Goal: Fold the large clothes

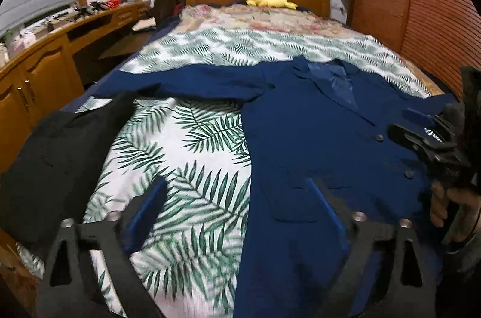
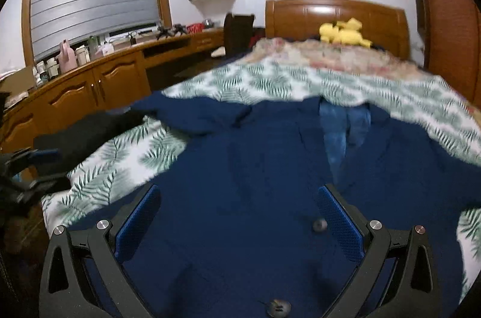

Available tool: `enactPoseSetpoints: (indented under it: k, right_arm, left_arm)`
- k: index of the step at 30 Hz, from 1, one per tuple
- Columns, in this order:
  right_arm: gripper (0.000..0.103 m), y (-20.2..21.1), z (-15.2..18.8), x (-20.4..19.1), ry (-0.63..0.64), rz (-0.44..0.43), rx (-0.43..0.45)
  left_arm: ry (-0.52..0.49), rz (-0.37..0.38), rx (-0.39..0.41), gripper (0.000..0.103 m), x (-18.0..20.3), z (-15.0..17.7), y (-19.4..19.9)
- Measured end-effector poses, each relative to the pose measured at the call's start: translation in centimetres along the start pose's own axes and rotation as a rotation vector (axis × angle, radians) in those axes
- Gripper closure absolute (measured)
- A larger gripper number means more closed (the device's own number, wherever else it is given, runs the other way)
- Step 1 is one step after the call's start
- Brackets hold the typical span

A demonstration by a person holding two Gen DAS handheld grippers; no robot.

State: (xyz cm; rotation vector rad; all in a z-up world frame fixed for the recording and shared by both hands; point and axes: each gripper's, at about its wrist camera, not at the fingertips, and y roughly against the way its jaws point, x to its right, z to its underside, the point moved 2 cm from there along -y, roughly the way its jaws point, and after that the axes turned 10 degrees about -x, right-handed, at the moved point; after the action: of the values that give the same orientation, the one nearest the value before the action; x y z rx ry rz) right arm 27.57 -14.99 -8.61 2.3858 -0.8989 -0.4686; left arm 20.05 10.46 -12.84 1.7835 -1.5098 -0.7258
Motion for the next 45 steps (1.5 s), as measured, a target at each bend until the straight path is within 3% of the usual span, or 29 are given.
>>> enactPoseSetpoints:
  k: [2,7,12,21,31,34,39,43,45]
  right_arm:
    - [0.000,-0.2,0.0,0.8,-0.006,0.003,-0.017]
    - [0.000,-1.2,-0.2,1.0,-0.015,-0.003,-0.046]
    - [0.000,-1.9,-1.3,0.5,-0.004,0.030,-0.079]
    - [0.000,-2.8,-1.5,0.3,-0.034,0.008,-0.096]
    - [0.000,-3.3,-1.4,0.6,-0.056,-0.018,-0.110]
    - [0.000,-3.3,-1.4,0.7,-0.057,-0.020,-0.106]
    - [0.000,-3.4,-1.3,0.6,-0.054,-0.019,-0.103]
    - [0.000,-3.4,-1.2,0.6,-0.055,-0.020,-0.100]
    - [0.000,-3.4,-1.2,0.5,-0.055,-0.020,-0.102]
  left_arm:
    - [0.004,0.017,-0.017,0.031,-0.1,-0.7,-1.4]
    - [0.042,0.057,-0.042,0.039,-1.2,-4.0,-4.4]
    - [0.069,0.039,-0.025,0.040,-3.1,-8.4,-6.5]
    - [0.167,0.033,-0.038,0.040,-7.1,-14.4,-11.1]
    - [0.382,0.040,-0.130,0.040,-12.6,-15.9,-17.4]
    - [0.449,0.071,-0.169,0.050,-14.0,-15.5,-19.2]
    - [0.516,0.075,-0.178,0.054,-15.0,-15.3,-20.4]
    - [0.459,0.060,-0.166,0.095,-14.0,-16.3,-20.5]
    - [0.401,0.000,-0.153,0.100,-12.8,-16.9,-19.7]
